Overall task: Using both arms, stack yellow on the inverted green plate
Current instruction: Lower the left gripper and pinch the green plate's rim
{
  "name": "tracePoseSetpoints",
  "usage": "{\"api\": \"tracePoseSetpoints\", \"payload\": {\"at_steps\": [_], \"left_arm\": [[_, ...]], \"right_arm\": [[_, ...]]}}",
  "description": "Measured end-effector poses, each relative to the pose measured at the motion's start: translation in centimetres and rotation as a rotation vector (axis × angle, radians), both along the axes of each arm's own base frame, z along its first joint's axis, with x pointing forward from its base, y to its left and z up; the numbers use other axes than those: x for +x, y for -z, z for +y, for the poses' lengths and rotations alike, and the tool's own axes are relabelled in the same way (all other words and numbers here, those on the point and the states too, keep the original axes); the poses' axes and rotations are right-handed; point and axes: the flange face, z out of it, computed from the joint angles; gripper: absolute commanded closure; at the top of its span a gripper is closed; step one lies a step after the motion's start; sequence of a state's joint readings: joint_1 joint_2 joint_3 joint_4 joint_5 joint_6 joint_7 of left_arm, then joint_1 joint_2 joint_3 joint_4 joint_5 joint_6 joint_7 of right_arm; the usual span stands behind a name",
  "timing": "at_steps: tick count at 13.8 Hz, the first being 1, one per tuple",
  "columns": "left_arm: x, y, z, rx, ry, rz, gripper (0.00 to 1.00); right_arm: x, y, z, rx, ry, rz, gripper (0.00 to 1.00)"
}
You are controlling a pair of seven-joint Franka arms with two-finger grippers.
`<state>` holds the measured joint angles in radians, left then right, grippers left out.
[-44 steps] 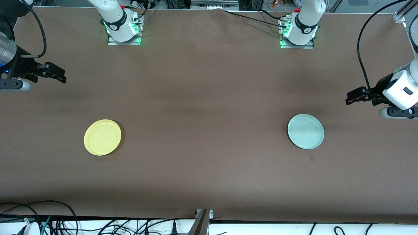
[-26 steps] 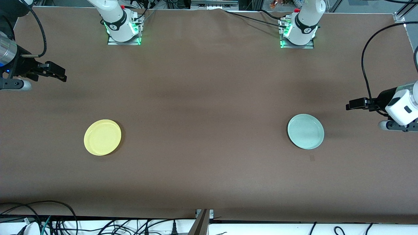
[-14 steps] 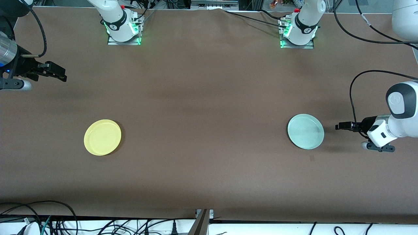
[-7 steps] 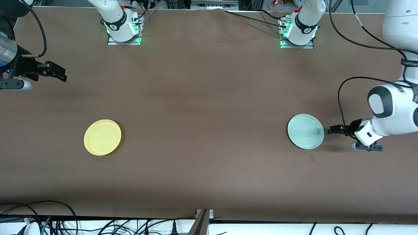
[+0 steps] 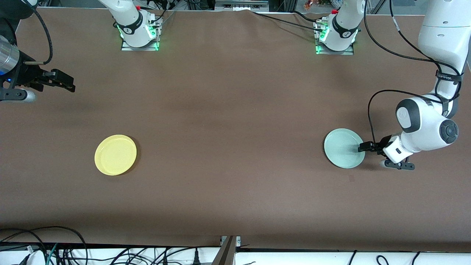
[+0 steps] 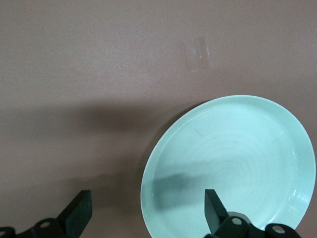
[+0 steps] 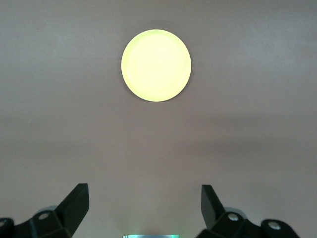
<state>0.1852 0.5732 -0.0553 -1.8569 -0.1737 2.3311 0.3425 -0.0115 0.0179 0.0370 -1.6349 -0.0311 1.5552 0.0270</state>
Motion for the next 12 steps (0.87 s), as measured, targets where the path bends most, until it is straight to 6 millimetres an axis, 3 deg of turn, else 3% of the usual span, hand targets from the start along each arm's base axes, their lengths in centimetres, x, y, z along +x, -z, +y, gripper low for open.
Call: {"api": "tracePoseSetpoints", "payload": {"at_steps": [6, 7, 9, 11, 12], "left_arm": [[-2.3, 2.7, -0.7, 0.019, -0.004, -0.017, 0.0], [-2.5, 2.9, -0.7, 0.02, -0.005, -0.016, 0.09], [-2.6, 2.9, -0.6, 0.02, -0.006, -0.013, 0.41], [-2.8, 3.1, -0.7, 0.02, -0.006, -0.009, 0.78], [-3.0, 3.1, -0.7, 0.02, -0.006, -0.007, 0.88]], "right_arm": [[0.0, 0.0, 0.0, 0.0, 0.0, 0.0, 0.0], [0.0, 0.0, 0.0, 0.0, 0.0, 0.0, 0.0], [0.0, 0.0, 0.0, 0.0, 0.0, 0.0, 0.0], [0.0, 0.0, 0.0, 0.0, 0.0, 0.0, 0.0], [0.0, 0.0, 0.0, 0.0, 0.0, 0.0, 0.0]]}}
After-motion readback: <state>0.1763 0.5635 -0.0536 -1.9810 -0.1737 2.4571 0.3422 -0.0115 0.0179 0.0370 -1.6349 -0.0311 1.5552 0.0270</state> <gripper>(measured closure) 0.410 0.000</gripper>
